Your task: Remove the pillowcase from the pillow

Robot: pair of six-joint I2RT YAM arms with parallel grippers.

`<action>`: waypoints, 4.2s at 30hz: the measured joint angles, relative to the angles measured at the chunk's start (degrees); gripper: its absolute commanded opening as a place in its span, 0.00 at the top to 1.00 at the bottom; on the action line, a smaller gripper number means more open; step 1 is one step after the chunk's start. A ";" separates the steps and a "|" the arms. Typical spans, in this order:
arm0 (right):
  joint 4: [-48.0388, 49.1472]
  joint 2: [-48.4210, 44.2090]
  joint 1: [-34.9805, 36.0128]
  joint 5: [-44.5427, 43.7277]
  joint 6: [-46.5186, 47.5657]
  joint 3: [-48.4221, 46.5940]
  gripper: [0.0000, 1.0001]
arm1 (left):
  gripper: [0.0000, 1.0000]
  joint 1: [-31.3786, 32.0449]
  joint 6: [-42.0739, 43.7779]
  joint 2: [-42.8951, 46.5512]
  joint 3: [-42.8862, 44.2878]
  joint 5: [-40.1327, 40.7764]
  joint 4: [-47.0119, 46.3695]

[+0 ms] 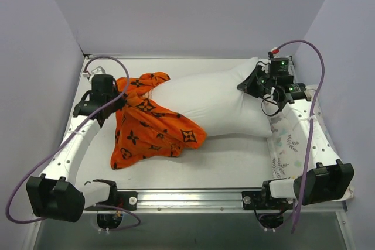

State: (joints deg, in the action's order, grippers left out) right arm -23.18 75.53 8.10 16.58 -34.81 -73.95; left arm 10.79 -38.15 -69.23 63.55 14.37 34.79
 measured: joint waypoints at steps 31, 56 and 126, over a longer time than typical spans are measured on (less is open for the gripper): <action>-3.08 27.50 37.09 -19.28 16.24 -10.16 1.00 | 0.89 7.43 2.10 1.01 -20.57 3.69 -21.27; 2.99 24.33 27.23 -0.68 3.19 -10.62 1.00 | 0.12 34.93 -5.46 11.43 -14.14 14.25 -0.42; -0.70 26.43 38.69 -14.80 15.85 -11.96 1.00 | 0.11 -5.77 9.84 20.55 -10.21 -16.06 -0.74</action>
State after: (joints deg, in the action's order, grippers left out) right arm -23.88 101.95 46.78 1.78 -18.96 -85.91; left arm 5.02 -28.32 -48.69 53.34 -1.69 34.04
